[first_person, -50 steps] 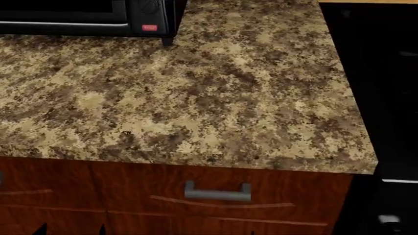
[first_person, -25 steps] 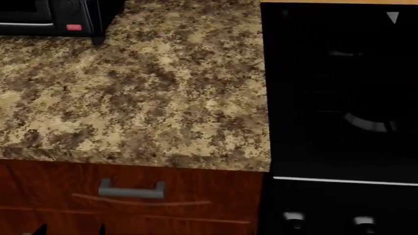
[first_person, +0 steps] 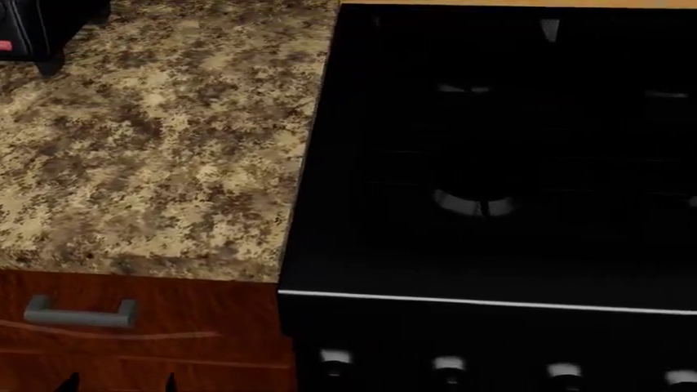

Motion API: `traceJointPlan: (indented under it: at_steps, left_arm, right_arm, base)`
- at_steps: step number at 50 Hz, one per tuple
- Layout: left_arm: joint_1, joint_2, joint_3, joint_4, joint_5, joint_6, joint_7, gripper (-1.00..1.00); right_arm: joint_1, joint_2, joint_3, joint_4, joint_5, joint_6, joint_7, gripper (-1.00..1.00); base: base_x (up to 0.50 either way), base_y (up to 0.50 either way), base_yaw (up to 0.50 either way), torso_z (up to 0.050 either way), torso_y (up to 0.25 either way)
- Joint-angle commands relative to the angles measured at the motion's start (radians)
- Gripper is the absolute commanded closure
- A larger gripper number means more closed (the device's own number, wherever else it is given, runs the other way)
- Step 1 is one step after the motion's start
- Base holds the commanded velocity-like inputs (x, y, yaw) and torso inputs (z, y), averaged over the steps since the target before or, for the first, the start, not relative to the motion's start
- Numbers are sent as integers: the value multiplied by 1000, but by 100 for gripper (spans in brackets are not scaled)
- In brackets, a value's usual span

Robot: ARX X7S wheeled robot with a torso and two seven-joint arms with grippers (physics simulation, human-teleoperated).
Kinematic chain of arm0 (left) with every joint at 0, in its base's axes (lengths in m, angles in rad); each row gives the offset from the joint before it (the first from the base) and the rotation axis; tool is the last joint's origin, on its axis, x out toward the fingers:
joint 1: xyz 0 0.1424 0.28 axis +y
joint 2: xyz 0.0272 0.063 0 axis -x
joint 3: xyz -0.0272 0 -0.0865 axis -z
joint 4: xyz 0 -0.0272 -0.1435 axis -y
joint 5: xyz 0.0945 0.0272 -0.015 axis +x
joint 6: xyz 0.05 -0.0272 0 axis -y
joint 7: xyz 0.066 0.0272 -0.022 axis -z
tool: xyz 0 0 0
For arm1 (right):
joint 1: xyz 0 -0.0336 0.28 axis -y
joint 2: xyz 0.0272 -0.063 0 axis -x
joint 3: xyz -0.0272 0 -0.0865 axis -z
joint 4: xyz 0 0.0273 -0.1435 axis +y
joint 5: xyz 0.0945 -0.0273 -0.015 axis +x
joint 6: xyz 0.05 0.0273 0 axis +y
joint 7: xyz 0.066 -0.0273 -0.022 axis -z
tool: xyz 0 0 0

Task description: Navigate to the stove.

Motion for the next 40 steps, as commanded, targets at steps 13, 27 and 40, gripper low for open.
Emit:
traceJointPlan:
  at_steps: [13, 27, 40]
  left_arm:
    - [7, 10, -12, -2, 7, 40, 42, -100]
    - [6, 8, -8, -2, 5, 41, 40, -100]
    - [5, 7, -6, -3, 2, 41, 37, -100]
  right_arm:
    - [2, -15, 22, 1, -19, 3, -19, -100]
    - [3, -13, 19, 1, -17, 1, -16, -100]
    - [4, -11, 17, 2, -15, 0, -14, -100]
  base:
    - [-500, -18, 0, 0, 0]
    - [-500, -18, 0, 0, 0]
    - [-500, -18, 0, 0, 0]
